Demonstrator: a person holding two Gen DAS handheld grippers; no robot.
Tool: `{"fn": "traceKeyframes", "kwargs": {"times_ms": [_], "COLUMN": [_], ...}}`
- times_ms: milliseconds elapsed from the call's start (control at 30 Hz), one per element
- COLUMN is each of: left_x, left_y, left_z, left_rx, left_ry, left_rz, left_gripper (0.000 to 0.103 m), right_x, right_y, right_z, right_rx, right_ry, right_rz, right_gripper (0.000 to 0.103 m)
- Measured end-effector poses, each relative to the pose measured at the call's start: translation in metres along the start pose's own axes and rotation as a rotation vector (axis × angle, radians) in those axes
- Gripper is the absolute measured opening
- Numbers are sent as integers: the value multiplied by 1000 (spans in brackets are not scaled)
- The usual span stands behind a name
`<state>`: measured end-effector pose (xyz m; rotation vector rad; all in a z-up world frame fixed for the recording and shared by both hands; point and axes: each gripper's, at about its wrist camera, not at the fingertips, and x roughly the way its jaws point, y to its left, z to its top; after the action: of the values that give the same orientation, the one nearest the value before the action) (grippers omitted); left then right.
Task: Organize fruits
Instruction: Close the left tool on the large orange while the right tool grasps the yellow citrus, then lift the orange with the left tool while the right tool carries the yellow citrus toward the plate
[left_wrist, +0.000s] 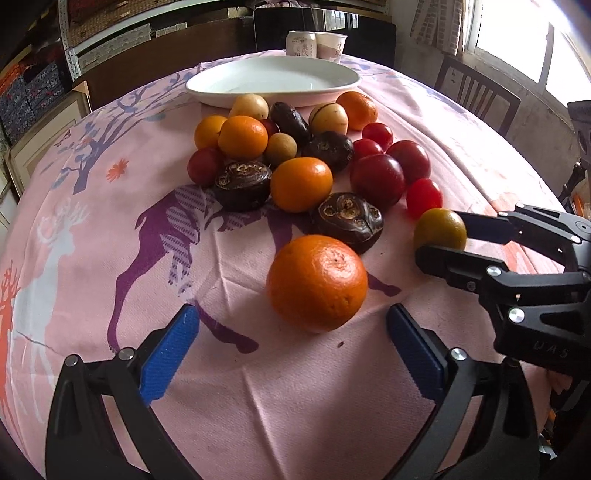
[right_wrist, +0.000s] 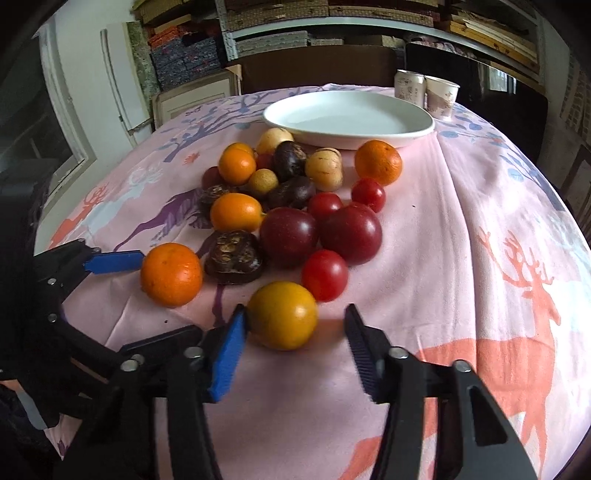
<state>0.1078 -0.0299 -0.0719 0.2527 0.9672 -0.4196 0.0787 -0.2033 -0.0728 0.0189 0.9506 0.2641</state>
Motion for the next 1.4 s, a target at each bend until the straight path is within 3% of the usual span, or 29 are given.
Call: {"fn": "traceKeyframes", "kwargs": {"times_ms": [67,133,167,233,267,300,333,400,733,900,967,1067,1133,1233,1267,1333,1400], "left_x": [0,-3,-4,-7,-9,-10,-12,-11,-13,-31,-45,-60,-63,-64,-62,-55,-46], "left_y": [1,1,2,5,7,9,11,12,24,22,17,14,7,-3,-1,9,20], "left_z": [0,0,0,1,1,1,1,1,1,0,-1,4,11,28,35,53,73], "left_rx": [5,8,2,-21,-33,-42,-52,-62,-123,-106,-84,-70,-17,85,82,38,4], "left_ry": [-3,-17,-27,-41,-51,-63,-75,-73,-95,-193,-246,-290,-314,-360,-361,-334,-307], "left_rz": [-1,-4,-4,-10,-30,-56,-90,-100,-126,-114,-117,-161,-93,127,169,204,190], "left_gripper": [96,86,77,69,62,48,43,43,43,43,43,43,43,43,43,43,43], "right_x": [0,0,-1,-2,-3,-5,-8,-16,-19,-30,-40,-57,-64,-74,-75,-77,-76], "right_y": [0,-4,-5,-10,-13,-17,-21,-33,-40,-51,-49,-38,-40,-51,-56,-69,-79], "right_z": [0,0,-1,-5,-8,-14,-18,-22,-24,-31,-33,-26,-16,11,21,41,61], "right_rx": [20,46,58,101,130,173,207,272,327,383,350,244,201,161,157,163,166], "right_ry": [-1,-4,-5,-16,-21,-40,-60,-122,-140,-209,-257,-279,-276,-298,-303,-313,-325], "right_rz": [-10,4,12,33,53,88,127,190,129,141,166,9,-32,-98,-123,-140,-131], "right_gripper": [38,38,38,38,38,38,38,38,38,38,38,38,38,38,38,38,38]}}
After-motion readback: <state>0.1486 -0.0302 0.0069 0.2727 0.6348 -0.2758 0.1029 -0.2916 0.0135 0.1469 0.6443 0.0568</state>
